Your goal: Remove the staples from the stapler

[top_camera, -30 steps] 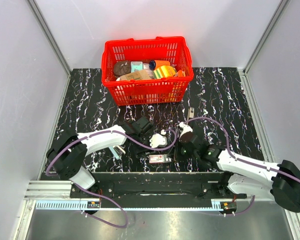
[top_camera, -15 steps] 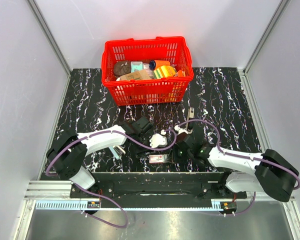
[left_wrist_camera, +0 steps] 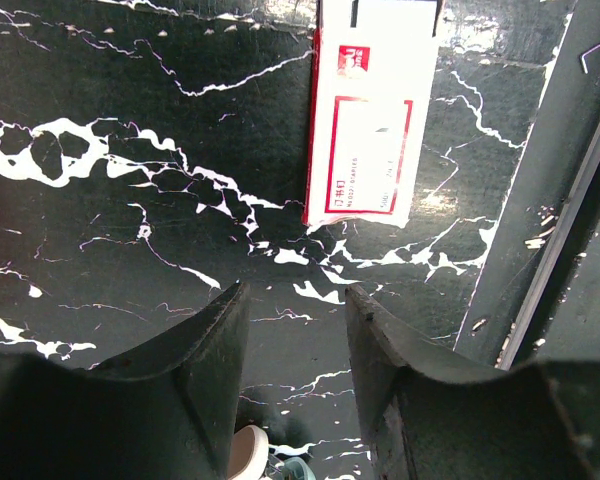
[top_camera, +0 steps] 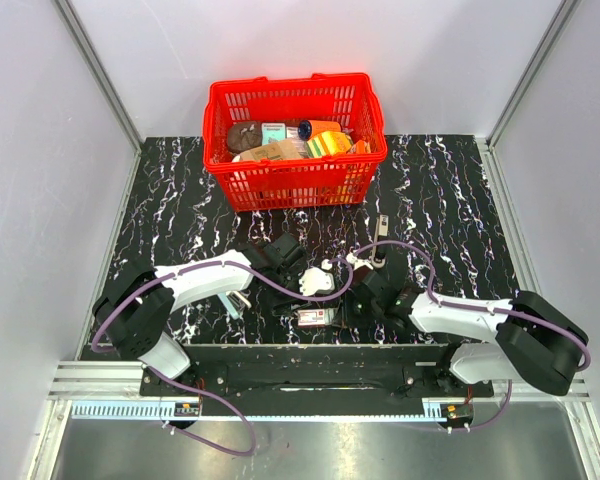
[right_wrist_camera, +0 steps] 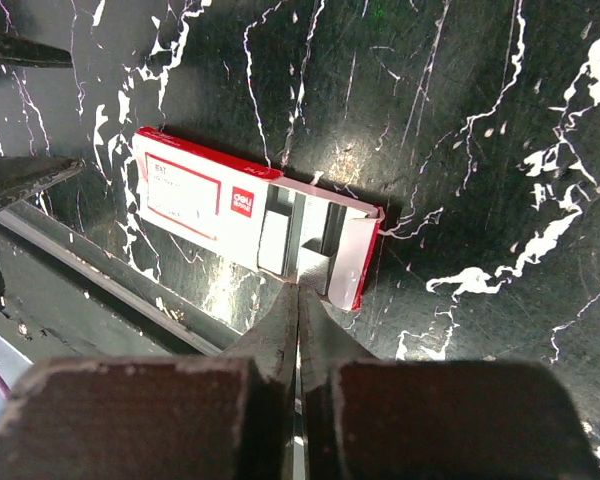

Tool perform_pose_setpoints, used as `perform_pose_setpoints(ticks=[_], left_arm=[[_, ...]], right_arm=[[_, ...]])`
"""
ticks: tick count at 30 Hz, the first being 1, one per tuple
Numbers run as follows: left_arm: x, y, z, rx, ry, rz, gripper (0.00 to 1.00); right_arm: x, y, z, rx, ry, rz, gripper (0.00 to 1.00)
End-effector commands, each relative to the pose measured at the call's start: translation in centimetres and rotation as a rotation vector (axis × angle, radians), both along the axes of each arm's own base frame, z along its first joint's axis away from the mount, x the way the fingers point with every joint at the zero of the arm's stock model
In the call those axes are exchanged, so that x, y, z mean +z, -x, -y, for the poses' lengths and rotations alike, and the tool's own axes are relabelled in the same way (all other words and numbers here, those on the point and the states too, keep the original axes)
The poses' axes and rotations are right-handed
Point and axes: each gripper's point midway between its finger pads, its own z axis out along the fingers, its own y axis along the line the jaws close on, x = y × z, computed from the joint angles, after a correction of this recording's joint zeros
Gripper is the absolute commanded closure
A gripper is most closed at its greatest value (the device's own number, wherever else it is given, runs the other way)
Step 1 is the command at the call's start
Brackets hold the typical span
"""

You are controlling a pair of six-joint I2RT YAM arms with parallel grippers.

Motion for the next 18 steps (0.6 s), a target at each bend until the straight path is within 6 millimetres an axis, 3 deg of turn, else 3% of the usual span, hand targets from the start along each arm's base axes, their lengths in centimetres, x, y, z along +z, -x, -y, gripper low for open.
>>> perform_pose_setpoints(ticks=[1, 13, 18], left_arm=[[1.2, -0.2, 0.5, 0.004, 0.047, 0.016, 0.53], [1.2, -0.2, 0.4, -0.001, 0.046, 0.018, 0.53], [0.8, -0.3, 0.4, -0.007, 0.040, 0.018, 0.53]], right_arm=[[1.5, -0.8, -0.8, 0.004, -0.058, 0.039, 0.99], [4.6, -1.1, 0.6, -0.018, -0.058, 0.102, 0.98], [2.9, -1.3, 1.9, -0.057, -0.013, 0.077, 0.88]])
